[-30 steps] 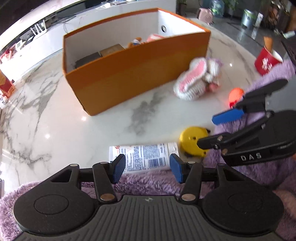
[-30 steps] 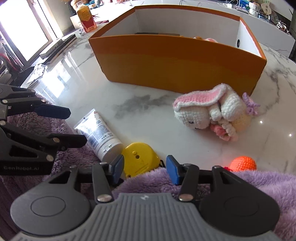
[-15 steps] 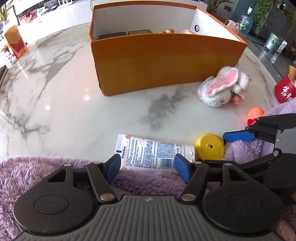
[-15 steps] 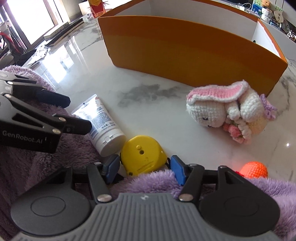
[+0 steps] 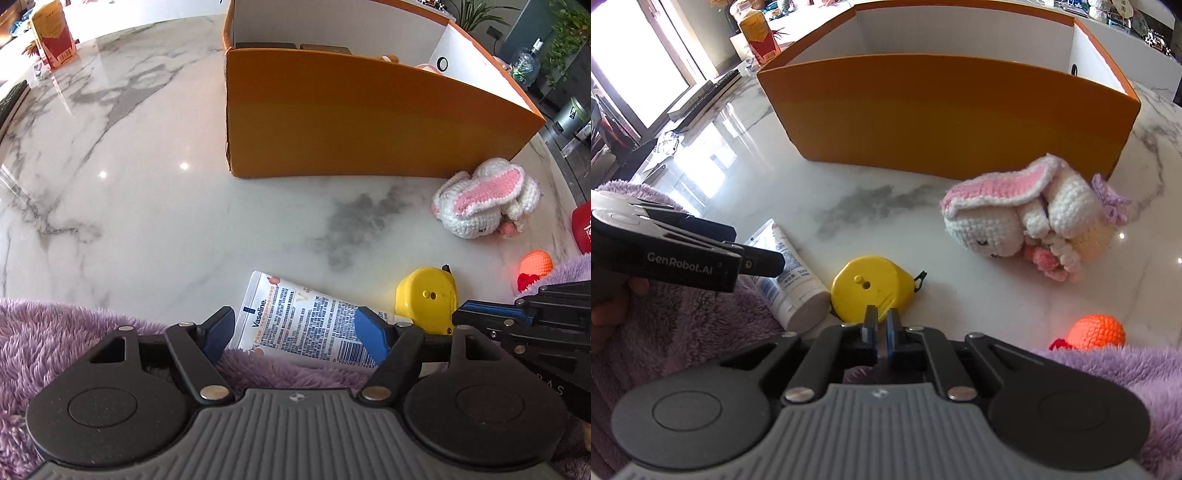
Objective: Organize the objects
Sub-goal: 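Move both tools to the Vaseline tube and yellow tape measure on the rug, then grasp the white Vaseline tube with the left tool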
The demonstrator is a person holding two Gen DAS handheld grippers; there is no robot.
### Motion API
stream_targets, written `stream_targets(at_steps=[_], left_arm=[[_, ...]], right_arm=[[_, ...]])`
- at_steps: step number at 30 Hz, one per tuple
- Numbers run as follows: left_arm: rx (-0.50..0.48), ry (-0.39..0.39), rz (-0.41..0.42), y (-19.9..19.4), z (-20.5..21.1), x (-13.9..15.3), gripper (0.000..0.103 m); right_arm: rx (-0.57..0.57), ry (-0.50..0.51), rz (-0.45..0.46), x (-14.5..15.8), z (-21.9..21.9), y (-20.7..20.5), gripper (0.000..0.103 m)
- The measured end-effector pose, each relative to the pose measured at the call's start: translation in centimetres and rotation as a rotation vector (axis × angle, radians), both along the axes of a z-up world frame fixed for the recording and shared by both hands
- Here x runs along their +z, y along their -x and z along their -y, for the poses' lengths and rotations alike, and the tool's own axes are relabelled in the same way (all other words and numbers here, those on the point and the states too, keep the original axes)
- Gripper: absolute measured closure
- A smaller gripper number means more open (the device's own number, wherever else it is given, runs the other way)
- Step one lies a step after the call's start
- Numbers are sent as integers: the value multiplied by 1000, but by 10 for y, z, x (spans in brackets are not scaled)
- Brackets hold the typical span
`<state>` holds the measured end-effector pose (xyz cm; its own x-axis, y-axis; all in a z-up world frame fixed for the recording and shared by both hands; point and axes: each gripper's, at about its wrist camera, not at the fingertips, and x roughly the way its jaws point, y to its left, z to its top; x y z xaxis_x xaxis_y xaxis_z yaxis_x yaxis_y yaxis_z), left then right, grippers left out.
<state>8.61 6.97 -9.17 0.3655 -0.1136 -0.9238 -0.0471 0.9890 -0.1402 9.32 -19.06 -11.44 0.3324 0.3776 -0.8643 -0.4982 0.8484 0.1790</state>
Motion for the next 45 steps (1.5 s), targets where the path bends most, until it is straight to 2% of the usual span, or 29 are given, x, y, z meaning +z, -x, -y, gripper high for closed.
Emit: stream_targets(at_steps=[1,2,3,5,9,13,17,19,20,21,29,33,43,44,45], left_arm=[[6,9,-3,-1,-2,-1,17],[11,15,-4,-2,-3,-2,16],[14,18,-4,-2,-3,-2,15],[19,25,-3,-3,-4,-3,15],[42,36,5,-5,-6,-1,15],[64,54,6,-8,-9,0,15],[63,66,-17,-9,-11,1,19],[71,82,-5,-6,-14,2,21],[73,90,2,-5,-15,3,21],[73,96,6,-4,-16,3,21],[75,121,-10,-10,-17,-1,18],[97,190,-22,-12,-24,-3,17],[178,281,-40,-19,-29,-10,16],[189,295,-38,-20,-31,-10,17],[196,304,-36,-20,-32,-10,24]], right_arm=[[3,6,6,0,-1,1,95],[8,11,9,0,-2,2,86],[16,11,14,1,-3,3,67],[31,12,40,4,-5,7,52],[69,-26,70,11,-7,12,56],[155,-78,75,17,-18,16,58],[244,-59,72,15,-39,15,59],[269,-29,66,11,-49,11,64],[275,-15,59,8,-52,10,71],[273,2,58,6,-54,9,75],[201,-62,-18,-2,-38,2,75],[194,-69,-21,-3,-36,3,75],[188,-74,-26,-3,-33,4,75],[188,-73,-24,-3,-32,5,75],[188,-72,-24,-3,-32,5,75]])
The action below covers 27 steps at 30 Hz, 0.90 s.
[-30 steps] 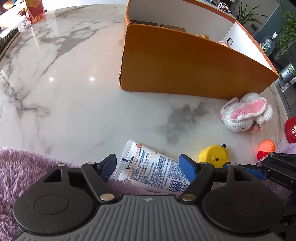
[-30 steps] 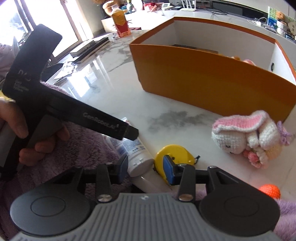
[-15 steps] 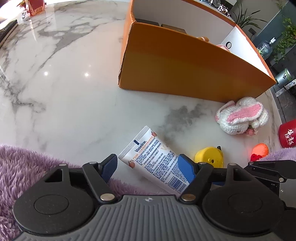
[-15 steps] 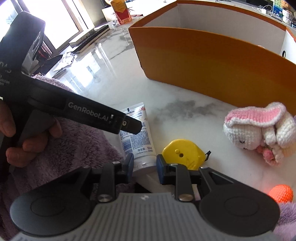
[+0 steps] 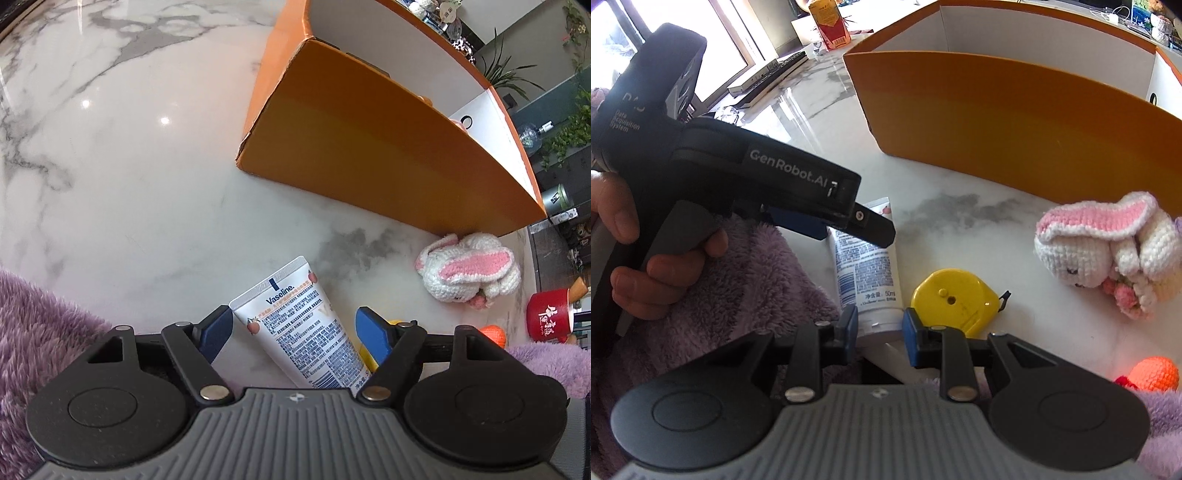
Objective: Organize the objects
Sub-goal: 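Grasp the white Vaseline tube with the left tool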
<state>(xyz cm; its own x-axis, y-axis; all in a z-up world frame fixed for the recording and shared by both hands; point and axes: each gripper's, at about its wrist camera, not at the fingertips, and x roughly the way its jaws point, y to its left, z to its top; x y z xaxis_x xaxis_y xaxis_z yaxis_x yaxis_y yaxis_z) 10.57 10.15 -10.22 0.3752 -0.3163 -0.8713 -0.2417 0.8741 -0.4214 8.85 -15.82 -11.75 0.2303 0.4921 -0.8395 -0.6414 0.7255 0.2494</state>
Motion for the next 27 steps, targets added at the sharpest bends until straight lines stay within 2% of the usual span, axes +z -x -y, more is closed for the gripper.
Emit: stream_targets(at_steps=[1,2,4,7,11,12,14,16,19,21,23,26,27], left_arm=[[3,6,1,0,-1,0,38],[2,16,-3,1,-1,-1,45],[-6,37,-3,2,-1,-2,64],[13,66,14,4,-3,-1,79],[12,72,36,6,-1,3,88],[3,79,29,6,0,2,95],[0,81,18,6,2,1,85],[26,79,8,4,5,0,50],[24,92,19,4,16,-1,31],[17,78,25,5,26,-2,27],[3,25,30,5,38,0,26],[-29,-68,25,2,53,3,30],[-32,-99,24,1,56,4,37]], right_arm=[[0,1,1,0,0,0,75],[0,2,1,0,0,0,75],[-1,1,0,0,0,0,75],[-1,-4,-2,-1,1,0,75],[1,-4,-2,-1,1,-1,74],[0,-4,-3,0,1,-1,74],[3,-7,-3,0,2,-1,74],[10,0,0,0,1,0,74],[9,2,0,0,1,0,74],[6,0,-4,0,1,0,74],[7,2,-2,0,1,0,74],[6,2,-3,0,1,0,73],[6,0,-4,0,1,-1,73]])
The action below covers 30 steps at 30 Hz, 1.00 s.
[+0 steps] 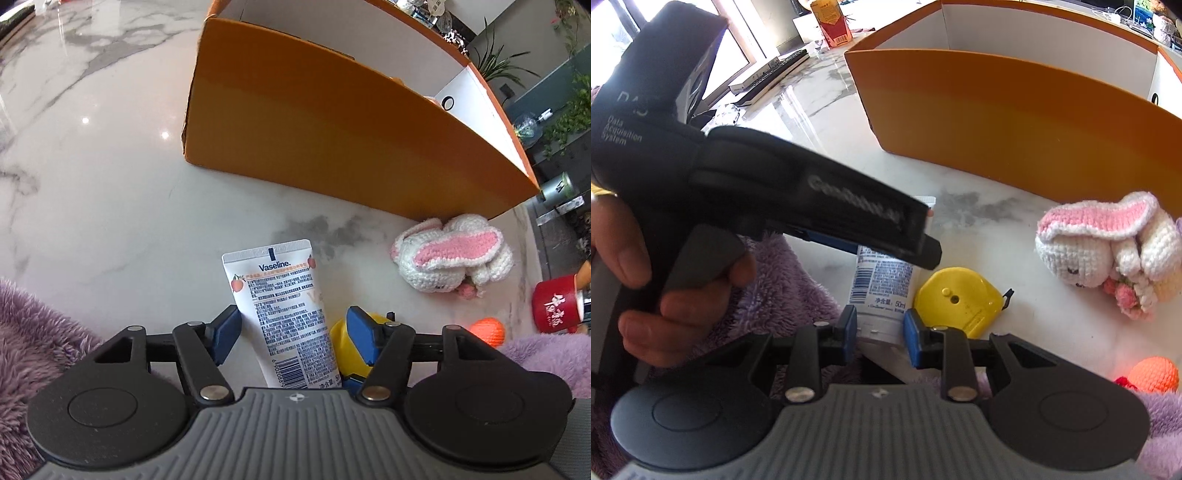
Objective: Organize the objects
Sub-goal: 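Grasp the white Vaseline tube with the left tool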
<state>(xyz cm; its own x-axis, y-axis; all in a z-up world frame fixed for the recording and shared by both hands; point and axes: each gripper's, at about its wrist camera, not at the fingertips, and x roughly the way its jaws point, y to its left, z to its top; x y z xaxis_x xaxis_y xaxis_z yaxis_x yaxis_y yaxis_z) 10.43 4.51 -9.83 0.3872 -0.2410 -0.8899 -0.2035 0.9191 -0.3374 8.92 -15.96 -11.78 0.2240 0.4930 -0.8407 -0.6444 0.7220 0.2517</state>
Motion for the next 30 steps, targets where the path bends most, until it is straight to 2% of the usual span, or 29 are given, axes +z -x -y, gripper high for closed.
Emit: stream_targets(at_steps=[1,5,13,17,19,21,24,25,26,27,28,30], left_arm=[[-4,-32,-1,-1,3,1,42],[-16,-55,11,1,5,1,44],[-4,-23,23,8,-3,3,50],[9,-5,66,13,-10,14,50],[11,-17,102,14,-13,24,50],[6,-42,139,16,-14,34,50],[-6,-66,180,19,-14,45,51],[-11,-77,189,20,-15,48,87],[-32,-88,202,21,-14,51,84],[-41,-89,202,21,-13,52,89],[-48,-94,196,19,-13,51,103],[-62,-117,193,18,-10,47,102]], right_arm=[[-2,-1,-1,0,0,0,73],[-7,-8,-6,-1,2,-1,72],[-22,20,31,5,4,1,71],[-73,24,59,16,14,-4,71],[-75,69,88,19,14,-7,65],[-48,142,123,19,8,-9,54],[9,240,141,13,-3,-16,49],[25,263,150,10,-6,-17,47],[37,281,156,8,-9,-18,40],[48,294,162,5,-12,-19,37],[58,300,167,4,-14,-20,37],[72,308,170,0,-18,-22,37]])
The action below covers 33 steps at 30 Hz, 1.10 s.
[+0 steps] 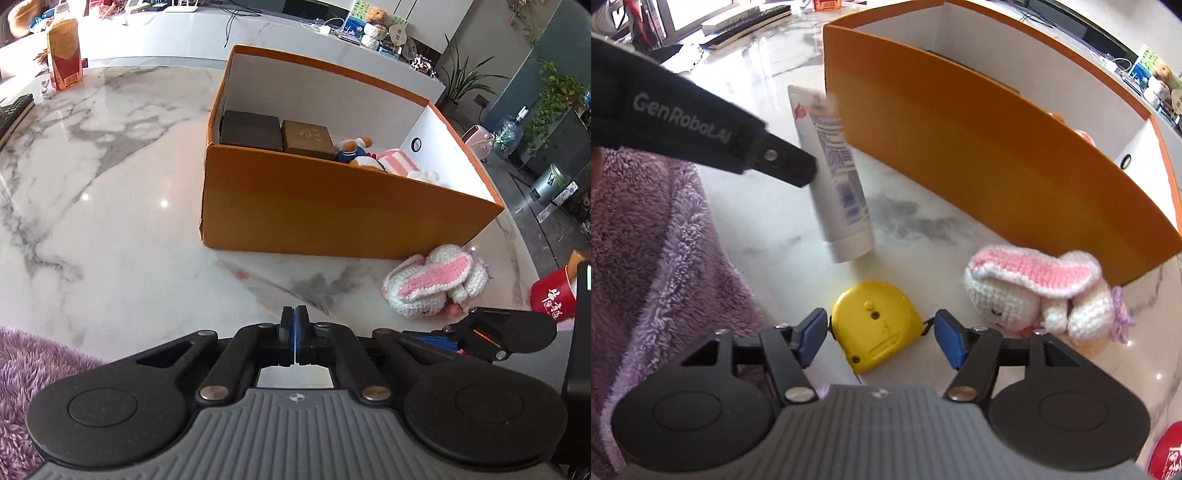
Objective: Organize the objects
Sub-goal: 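Grasp the white Vaseline tube with the left tool, then grasp the yellow tape measure with the right tool while the left lifts the Vaseline tube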
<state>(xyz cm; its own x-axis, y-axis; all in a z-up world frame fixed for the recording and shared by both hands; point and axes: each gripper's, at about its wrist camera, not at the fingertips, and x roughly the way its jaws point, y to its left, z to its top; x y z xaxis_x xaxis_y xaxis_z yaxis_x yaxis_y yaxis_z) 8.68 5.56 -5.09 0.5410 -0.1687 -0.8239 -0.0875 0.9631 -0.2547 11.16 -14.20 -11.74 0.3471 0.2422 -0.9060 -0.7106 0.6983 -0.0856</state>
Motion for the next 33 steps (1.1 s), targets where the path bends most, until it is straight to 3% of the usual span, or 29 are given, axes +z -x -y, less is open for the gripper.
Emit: stream_targets(at_steps=[4,8,16,21,31,33], left_arm=[[13,25,0,1,-6,-5,100],[37,19,-10,0,-14,-6,92],[69,-60,-43,-1,-27,-10,44],[87,-51,-67,-4,-37,-14,31],[199,66,-130,-14,-61,-32,29],[204,82,-142,-16,-63,-35,29]], right_arm=[[-6,-8,-12,-2,0,-7,35],[-8,-14,-31,-5,2,-12,35],[12,30,-27,-11,0,-12,33],[11,22,-22,-8,1,-12,37],[-123,-113,-37,16,6,-49,38],[-135,-137,-25,22,0,-31,38]])
